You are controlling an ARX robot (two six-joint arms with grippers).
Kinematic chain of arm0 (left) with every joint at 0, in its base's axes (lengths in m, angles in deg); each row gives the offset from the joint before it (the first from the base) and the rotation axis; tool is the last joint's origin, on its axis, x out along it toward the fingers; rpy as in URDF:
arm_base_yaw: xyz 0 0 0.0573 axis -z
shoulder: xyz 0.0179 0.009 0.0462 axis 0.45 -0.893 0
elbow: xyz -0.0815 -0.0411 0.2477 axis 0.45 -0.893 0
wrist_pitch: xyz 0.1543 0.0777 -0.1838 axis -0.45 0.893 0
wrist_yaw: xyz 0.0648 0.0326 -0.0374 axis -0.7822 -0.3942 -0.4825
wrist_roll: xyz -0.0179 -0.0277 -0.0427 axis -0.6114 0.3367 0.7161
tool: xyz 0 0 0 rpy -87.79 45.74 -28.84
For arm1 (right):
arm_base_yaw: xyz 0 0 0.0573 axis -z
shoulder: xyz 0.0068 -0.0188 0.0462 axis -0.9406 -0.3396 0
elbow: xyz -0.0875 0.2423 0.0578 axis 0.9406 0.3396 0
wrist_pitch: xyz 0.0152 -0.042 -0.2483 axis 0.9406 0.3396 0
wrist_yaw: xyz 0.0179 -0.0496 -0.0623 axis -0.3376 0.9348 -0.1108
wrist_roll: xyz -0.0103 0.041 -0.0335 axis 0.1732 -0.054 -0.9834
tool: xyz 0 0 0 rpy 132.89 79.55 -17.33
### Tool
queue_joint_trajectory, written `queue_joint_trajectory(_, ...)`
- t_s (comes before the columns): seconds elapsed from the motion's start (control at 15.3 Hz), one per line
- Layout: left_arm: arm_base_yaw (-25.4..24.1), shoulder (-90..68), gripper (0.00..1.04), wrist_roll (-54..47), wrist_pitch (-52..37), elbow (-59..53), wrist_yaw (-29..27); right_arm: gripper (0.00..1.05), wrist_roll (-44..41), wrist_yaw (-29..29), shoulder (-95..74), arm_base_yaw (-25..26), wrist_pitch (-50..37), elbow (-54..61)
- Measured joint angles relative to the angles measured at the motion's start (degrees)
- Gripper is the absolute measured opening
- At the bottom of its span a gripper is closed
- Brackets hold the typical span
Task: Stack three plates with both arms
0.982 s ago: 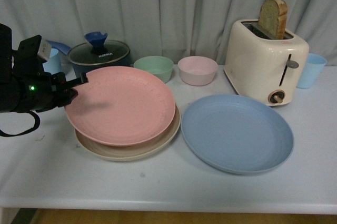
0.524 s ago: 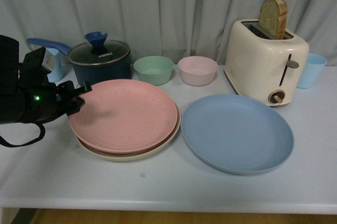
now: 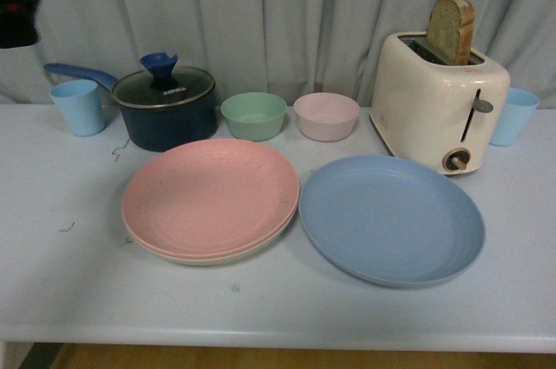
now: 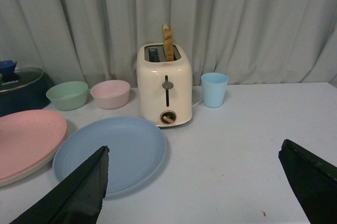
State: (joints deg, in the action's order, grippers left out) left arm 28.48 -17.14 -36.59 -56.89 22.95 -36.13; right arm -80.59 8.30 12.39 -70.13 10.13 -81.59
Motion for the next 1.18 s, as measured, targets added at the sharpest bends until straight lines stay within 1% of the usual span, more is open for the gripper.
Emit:
queue_joint_trajectory(0.07,-1.5,3.9,0.55,-2.4,-1.0,-4.4,0.9,0.98,0.0,0.0,0.0,0.0,0.0,0.0)
queue_joint_trajectory(0.2,-1.9,7.6,0.30,-3.8,-0.9,-11.8,0.9,0.98,0.0,0.0,0.0,0.0,0.0,0.0)
queue_joint_trajectory(0.33,-1.8,12.8,0.08,-3.9,-1.0,-15.8,0.9,0.98,0.0,0.0,0.0,0.0,0.0,0.0)
queue_joint_trajectory(0.39,-1.8,15.3,0.02,-4.0,-0.8,-17.3,0.9,0.98,0.0,0.0,0.0,0.0,0.0,0.0)
queue_joint_trajectory(0.65,-1.8,25.2,0.02,-4.0,2.6,-24.3,0.9,0.98,0.0,0.0,0.0,0.0,0.0,0.0)
queue_joint_trajectory(0.72,-1.7,25.2,0.02,-4.1,-0.9,-26.1,0.9,0.98,0.0,0.0,0.0,0.0,0.0,0.0)
queue_joint_trajectory(0.85,-1.7,28.8,0.02,-4.1,4.1,-29.2,0.9,0.98,0.0,0.0,0.0,0.0,0.0,0.0)
queue_joint_trajectory(1.11,-1.7,39.5,0.02,-4.1,11.1,-30.2,0.9,0.98,0.0,0.0,0.0,0.0,0.0,0.0)
queue_joint_trajectory(1.18,-1.7,42.3,0.02,-4.1,14.0,-30.9,0.9,0.98,0.0,0.0,0.0,0.0,0.0,0.0)
